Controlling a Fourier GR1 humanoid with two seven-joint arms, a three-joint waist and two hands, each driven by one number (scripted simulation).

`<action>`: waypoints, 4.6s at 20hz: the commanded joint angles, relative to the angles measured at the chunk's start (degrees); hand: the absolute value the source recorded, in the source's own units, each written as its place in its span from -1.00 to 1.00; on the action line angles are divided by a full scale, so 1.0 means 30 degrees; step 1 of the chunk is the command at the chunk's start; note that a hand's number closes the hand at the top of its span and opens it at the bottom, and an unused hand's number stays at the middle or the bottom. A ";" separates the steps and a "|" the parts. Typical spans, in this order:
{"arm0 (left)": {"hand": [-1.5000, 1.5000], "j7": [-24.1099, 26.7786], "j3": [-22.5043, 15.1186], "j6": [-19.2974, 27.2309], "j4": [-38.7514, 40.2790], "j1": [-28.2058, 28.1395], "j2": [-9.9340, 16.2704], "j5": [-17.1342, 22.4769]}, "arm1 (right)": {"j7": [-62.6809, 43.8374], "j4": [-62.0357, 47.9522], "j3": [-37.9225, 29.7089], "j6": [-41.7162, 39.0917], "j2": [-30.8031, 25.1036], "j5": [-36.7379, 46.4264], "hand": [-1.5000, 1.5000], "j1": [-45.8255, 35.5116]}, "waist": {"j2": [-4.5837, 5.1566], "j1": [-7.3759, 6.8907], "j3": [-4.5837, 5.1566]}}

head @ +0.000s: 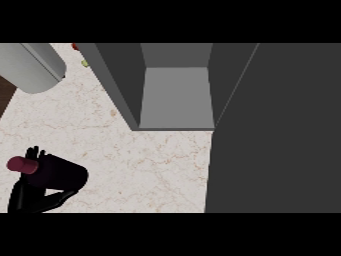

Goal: Pick up the wine, place it into the cabinet and close the cabinet

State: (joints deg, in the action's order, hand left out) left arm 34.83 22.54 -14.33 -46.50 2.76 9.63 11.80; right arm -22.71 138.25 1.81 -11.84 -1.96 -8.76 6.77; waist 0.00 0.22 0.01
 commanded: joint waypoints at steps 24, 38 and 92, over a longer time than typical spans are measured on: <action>1.00 0.5280 -0.0593 -0.3606 0.8848 0.3361 0.1290 0.0645 | 0.0627 -0.1244 0.0285 0.0132 0.0297 0.0786 -1.00 -0.0944 | 0.0051 0.0067 0.0023; 1.00 0.6595 -0.3981 -0.3298 0.5275 0.0792 -0.0723 -0.1397 | -0.0071 -0.0263 -0.0583 -0.0146 -0.0269 -0.0149 -1.00 -0.0126 | -0.0017 0.0041 -0.0002; 1.00 -0.6731 -1.3961 1.1892 -0.9085 0.7443 -0.3211 0.1922 | 0.0993 -0.0994 -0.0798 -0.0175 0.0009 0.0042 -1.00 -0.0009 | 0.0014 0.0164 -0.0004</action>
State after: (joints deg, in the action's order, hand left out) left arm 13.80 -18.32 18.65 -80.39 19.77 0.01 17.67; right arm -18.82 132.99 0.32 -12.65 -1.61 -7.96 5.95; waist 0.04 0.47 -0.01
